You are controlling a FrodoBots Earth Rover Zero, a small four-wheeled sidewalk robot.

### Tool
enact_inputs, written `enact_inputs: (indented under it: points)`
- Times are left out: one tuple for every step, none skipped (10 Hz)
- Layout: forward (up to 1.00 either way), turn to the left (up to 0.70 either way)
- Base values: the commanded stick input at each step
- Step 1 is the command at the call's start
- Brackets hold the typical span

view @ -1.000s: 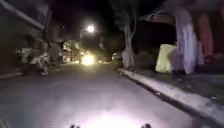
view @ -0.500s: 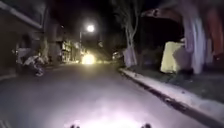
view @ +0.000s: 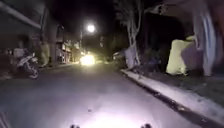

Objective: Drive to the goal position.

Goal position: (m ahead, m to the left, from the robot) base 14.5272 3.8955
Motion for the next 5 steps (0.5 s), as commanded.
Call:
enact_inputs:
  points:
    - [0.70,0.35]
    - [0.70,0.19]
    - [0.70,0.00]
    - [0.70,0.00]
    - [0.70,0.00]
